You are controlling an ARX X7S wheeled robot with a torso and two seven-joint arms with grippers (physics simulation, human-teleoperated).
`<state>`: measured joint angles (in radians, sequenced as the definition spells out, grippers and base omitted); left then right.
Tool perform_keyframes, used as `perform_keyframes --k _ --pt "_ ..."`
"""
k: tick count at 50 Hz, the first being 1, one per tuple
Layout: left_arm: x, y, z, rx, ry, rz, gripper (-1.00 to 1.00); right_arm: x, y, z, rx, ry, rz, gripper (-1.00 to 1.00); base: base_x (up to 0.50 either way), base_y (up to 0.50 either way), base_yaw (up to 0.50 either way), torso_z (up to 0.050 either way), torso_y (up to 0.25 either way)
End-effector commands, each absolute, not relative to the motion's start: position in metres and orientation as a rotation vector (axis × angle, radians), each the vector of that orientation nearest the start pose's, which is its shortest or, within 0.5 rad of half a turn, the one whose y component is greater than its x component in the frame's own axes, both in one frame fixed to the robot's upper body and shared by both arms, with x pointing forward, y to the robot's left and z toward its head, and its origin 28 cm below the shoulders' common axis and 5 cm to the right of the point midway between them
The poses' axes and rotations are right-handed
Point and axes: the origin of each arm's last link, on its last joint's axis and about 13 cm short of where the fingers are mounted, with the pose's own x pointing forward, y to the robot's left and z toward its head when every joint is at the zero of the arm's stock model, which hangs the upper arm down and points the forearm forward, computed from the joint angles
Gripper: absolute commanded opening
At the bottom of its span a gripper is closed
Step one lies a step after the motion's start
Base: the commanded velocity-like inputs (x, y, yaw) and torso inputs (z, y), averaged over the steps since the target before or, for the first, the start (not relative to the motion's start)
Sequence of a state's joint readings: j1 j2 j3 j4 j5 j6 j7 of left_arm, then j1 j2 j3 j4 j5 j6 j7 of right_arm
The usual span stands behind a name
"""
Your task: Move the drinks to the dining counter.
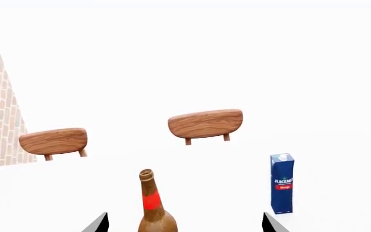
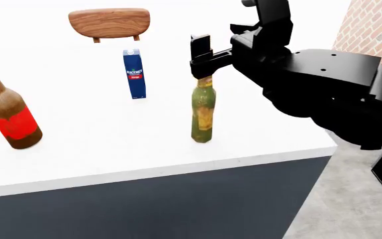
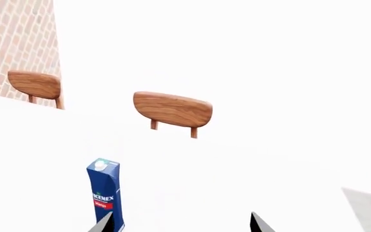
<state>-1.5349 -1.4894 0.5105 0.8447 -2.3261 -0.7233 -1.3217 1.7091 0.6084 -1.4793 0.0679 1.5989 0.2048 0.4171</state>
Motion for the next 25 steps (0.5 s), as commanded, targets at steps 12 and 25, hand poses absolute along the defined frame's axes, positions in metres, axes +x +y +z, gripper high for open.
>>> perform_keyframes --k 12,25 --pt "0.096 0.277 0.342 0.142 -0.064 0.185 1.0 0.326 -0.073 0.33 -0.073 -0.079 0.482 1.0 0.0 0.0 0.0 0.0 0.0" --pt "0.095 0.276 0.341 0.144 -0.064 0.183 1.0 0.311 -0.075 0.355 -0.046 -0.178 0.478 1.0 0.0 0.0 0.0 0.0 0.0"
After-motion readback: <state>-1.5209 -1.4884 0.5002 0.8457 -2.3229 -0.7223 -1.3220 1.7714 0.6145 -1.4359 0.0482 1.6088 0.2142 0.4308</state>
